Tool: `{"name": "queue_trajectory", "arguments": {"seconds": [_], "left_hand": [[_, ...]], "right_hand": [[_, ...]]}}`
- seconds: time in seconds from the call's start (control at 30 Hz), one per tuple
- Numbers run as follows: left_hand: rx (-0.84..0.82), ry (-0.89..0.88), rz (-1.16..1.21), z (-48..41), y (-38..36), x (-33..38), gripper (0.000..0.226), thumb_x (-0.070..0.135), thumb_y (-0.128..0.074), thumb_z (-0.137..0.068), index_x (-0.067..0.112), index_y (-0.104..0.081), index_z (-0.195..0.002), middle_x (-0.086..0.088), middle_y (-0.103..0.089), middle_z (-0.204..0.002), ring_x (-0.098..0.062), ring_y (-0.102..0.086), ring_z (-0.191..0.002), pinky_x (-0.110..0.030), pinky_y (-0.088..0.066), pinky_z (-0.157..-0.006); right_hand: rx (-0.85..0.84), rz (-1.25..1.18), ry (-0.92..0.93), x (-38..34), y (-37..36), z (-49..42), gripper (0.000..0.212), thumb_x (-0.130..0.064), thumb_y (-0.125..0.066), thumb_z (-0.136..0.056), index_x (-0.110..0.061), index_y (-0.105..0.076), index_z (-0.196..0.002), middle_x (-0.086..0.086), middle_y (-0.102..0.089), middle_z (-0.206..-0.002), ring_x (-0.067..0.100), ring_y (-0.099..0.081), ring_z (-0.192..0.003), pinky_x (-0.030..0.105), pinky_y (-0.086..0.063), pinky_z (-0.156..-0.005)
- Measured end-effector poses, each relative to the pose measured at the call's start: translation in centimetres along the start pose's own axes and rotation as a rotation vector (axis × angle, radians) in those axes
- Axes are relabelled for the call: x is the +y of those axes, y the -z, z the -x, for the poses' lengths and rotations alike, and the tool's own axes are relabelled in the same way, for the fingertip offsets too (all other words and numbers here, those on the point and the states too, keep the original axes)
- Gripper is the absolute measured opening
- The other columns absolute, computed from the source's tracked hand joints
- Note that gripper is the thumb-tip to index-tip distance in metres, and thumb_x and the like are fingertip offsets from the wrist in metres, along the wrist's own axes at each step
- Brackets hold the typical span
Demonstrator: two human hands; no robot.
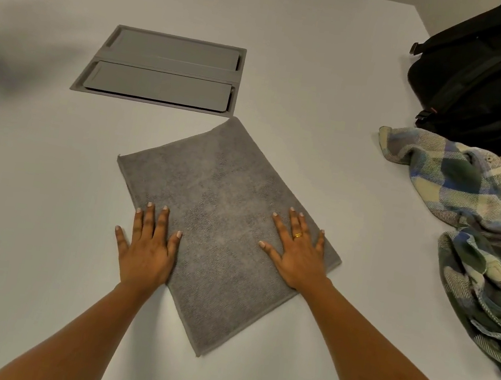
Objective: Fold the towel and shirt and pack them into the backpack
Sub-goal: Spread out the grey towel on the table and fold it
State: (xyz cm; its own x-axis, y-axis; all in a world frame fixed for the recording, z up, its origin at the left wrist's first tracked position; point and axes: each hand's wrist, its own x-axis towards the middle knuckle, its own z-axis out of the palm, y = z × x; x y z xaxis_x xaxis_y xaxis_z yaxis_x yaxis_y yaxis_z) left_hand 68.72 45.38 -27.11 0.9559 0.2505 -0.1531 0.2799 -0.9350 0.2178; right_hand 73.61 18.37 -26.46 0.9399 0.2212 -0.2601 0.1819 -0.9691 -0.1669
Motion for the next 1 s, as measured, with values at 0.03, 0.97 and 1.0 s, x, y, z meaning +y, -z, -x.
{"name": "queue_trajectory", "arguments": {"seconds": [0.03,0.97,1.0], "left_hand": [[-0.004,0.002,0.002,0.0,0.0,0.1,0.065,0.055,-0.007,-0.092,0.026,0.004,-0.149,-0.002,0.007,-0.158,-0.019,0.010,-0.144,-0.052,0.008,-0.113],[-0.107,-0.347,-0.062,-2.6,-0.5,5.8,0.093,0.076,0.015,-0.069,0.030,0.001,-0.149,0.000,0.004,-0.158,-0.020,0.008,-0.145,-0.046,0.012,-0.112],[-0.083,-0.301,-0.054,-1.6,-0.8,6.4,0.087,0.071,0.012,-0.072,0.029,0.002,-0.149,0.000,0.004,-0.158,-0.020,0.009,-0.145,-0.045,0.013,-0.112]], "right_hand": [[0.000,-0.015,-0.021,0.0,0.0,0.0,0.098,-0.083,0.026,-0.055,-0.041,0.017,-0.143,-0.003,0.018,-0.156,0.017,0.016,-0.144,0.054,0.009,-0.111],[0.117,-0.067,-0.205,-1.2,0.1,-0.9,0.080,-0.076,-0.005,-0.082,-0.031,0.003,-0.149,0.007,0.014,-0.157,0.023,0.018,-0.143,0.053,0.016,-0.109],[0.117,-0.052,-0.158,-0.3,0.2,-1.3,0.084,-0.078,0.000,-0.078,-0.033,0.004,-0.149,0.006,0.015,-0.157,0.022,0.018,-0.143,0.052,0.016,-0.109]]}}
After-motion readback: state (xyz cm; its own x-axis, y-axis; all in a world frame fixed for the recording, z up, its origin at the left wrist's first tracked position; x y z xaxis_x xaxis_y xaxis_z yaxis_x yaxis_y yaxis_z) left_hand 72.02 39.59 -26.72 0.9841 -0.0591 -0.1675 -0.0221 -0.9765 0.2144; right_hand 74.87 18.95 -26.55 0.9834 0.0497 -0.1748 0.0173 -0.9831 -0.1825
